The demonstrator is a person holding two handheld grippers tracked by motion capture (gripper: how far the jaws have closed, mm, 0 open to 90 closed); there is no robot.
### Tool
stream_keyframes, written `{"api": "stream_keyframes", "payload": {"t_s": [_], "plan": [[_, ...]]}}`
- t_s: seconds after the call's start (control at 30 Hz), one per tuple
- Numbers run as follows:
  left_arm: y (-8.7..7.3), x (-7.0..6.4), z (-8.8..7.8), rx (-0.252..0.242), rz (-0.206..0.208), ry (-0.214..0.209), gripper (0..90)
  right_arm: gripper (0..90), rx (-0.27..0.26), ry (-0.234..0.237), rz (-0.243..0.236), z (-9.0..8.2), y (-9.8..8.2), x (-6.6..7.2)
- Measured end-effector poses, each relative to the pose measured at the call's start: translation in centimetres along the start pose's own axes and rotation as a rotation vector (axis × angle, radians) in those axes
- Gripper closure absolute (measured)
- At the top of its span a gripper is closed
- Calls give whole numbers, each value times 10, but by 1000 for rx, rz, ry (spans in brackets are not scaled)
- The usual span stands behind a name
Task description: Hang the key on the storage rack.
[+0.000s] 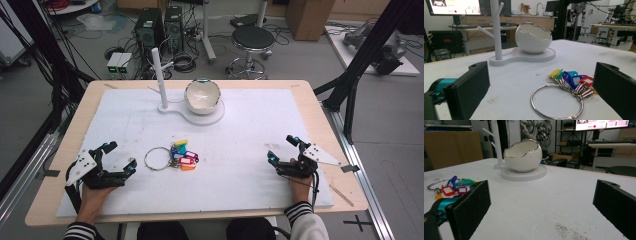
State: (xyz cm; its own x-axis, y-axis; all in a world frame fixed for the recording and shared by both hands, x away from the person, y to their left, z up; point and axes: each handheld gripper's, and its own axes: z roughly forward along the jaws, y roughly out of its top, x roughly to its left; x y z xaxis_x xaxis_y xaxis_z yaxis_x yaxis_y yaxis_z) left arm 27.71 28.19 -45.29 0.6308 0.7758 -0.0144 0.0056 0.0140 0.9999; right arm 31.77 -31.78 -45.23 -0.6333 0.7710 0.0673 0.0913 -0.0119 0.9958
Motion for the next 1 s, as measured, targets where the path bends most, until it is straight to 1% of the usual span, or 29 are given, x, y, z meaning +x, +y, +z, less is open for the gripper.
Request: {"api": "stream_keyframes", "payload": {"t_s": [0.1,0.23,0.3,0.33,0.37,0.4,0.53,0.6,0.67,0.7,0.73,0.77,0.8,0.87,0.9,1.0], "plan": [[0,-1,0,-2,6,6,17,9,1,-3,-6,0,0,0],[0,0,0,2,-3,3,17,9,-1,-1,0,0,0,0],[0,0,0,1,-2,3,17,9,1,-4,-6,0,0,0],[0,0,0,2,-8,5,17,9,-1,-3,-9,0,0,0],[0,0,0,2,-8,5,17,9,2,-4,-4,0,0,0],[0,1,0,-2,-19,7,17,9,0,-3,3,0,0,0],[0,1,0,-1,-17,13,17,9,3,-6,-1,0,0,0],[1,2,1,2,-32,16,17,9,2,-7,-4,0,0,0],[1,4,2,17,-39,18,17,9,3,-8,-2,0,0,0],[3,4,3,43,-36,14,17,9,2,-8,-5,0,0,0],[5,5,3,51,-35,9,17,9,0,-6,-12,0,0,0],[12,6,4,68,-30,7,17,9,-1,-6,-11,1,0,0],[12,6,4,68,-30,7,17,9,0,-8,-10,1,0,0],[22,6,7,79,-20,-1,17,9,2,-8,-6,0,0,1],[28,7,8,93,-13,-6,17,9,6,-8,-8,1,0,1],[47,10,16,161,-6,-45,17,9,7,-8,-10,1,0,1]]}}
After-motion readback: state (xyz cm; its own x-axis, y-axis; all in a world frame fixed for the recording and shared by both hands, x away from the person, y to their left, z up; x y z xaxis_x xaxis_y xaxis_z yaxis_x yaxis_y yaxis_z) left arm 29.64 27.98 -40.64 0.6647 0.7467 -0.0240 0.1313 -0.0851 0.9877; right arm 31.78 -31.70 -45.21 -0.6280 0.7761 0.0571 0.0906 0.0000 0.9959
